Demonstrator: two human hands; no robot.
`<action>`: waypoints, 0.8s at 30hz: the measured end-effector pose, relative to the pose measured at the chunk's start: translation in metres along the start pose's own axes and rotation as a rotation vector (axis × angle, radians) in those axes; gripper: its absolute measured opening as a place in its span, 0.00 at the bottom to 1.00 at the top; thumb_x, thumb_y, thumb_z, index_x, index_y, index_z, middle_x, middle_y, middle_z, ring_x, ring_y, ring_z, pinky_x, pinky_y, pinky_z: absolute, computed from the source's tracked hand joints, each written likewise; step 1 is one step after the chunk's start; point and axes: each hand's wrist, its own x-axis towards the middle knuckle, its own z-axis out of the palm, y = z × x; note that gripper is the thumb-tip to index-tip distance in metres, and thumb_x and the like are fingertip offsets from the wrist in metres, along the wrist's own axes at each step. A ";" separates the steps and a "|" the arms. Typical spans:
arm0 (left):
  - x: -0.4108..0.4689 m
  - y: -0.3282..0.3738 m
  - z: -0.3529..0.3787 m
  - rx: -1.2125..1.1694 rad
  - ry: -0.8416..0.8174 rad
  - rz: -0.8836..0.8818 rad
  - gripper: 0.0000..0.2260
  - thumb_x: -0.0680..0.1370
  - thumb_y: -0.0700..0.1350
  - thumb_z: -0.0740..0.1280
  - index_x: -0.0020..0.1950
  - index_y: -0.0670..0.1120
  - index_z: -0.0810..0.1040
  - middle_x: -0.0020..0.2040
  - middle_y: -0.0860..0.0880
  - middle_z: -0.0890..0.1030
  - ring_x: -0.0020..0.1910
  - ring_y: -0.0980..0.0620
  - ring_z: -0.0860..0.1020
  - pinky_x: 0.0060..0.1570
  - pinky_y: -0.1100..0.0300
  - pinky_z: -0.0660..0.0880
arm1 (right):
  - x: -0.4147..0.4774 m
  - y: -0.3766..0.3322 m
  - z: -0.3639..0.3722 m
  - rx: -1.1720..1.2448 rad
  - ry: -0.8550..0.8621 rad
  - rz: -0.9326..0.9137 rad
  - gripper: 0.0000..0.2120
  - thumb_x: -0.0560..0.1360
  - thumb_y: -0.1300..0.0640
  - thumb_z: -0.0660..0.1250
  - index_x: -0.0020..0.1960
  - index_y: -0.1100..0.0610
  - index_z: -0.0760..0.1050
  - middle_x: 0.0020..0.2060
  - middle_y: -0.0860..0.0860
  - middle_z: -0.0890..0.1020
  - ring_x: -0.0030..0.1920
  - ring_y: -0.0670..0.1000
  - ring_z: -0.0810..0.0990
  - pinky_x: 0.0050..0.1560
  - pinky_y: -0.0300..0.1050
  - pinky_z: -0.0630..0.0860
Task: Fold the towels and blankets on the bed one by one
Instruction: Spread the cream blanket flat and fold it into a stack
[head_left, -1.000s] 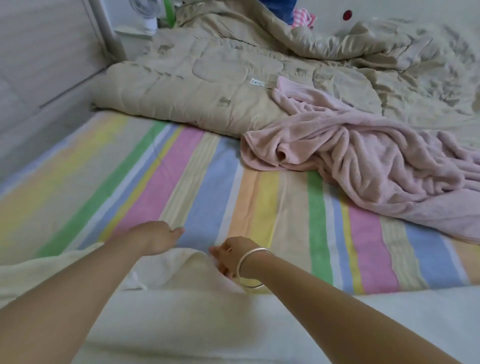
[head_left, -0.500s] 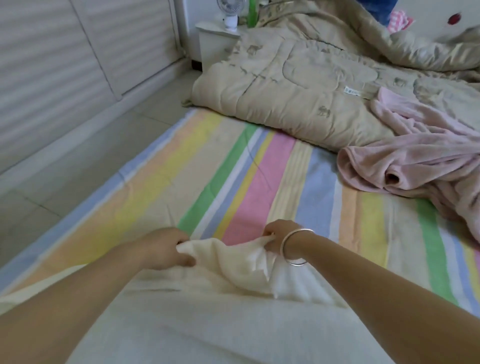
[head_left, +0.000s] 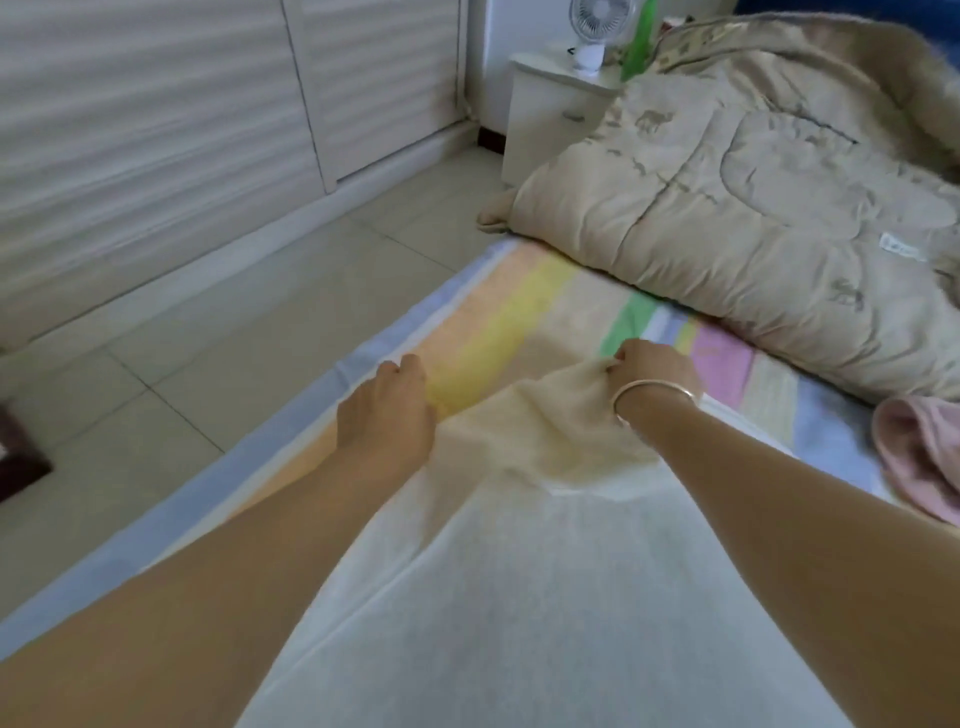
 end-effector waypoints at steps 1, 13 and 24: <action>-0.005 -0.011 0.001 -0.055 0.003 -0.027 0.11 0.80 0.47 0.61 0.62 0.47 0.71 0.58 0.47 0.76 0.55 0.42 0.77 0.50 0.50 0.74 | -0.009 0.003 0.018 0.061 -0.079 0.017 0.15 0.79 0.53 0.57 0.63 0.55 0.73 0.59 0.58 0.78 0.60 0.61 0.76 0.53 0.48 0.70; -0.095 -0.050 0.003 0.131 0.061 0.525 0.23 0.63 0.73 0.61 0.38 0.54 0.69 0.35 0.58 0.71 0.31 0.56 0.70 0.25 0.61 0.68 | -0.064 0.044 0.005 0.183 -0.242 0.271 0.39 0.74 0.28 0.49 0.41 0.62 0.79 0.35 0.59 0.83 0.39 0.57 0.81 0.43 0.47 0.74; -0.046 -0.069 -0.022 0.207 0.183 0.011 0.09 0.77 0.39 0.64 0.55 0.50 0.74 0.44 0.51 0.81 0.41 0.44 0.81 0.32 0.57 0.65 | -0.040 -0.051 -0.031 1.253 -0.441 0.344 0.06 0.75 0.56 0.71 0.44 0.57 0.75 0.35 0.53 0.77 0.30 0.49 0.78 0.33 0.44 0.76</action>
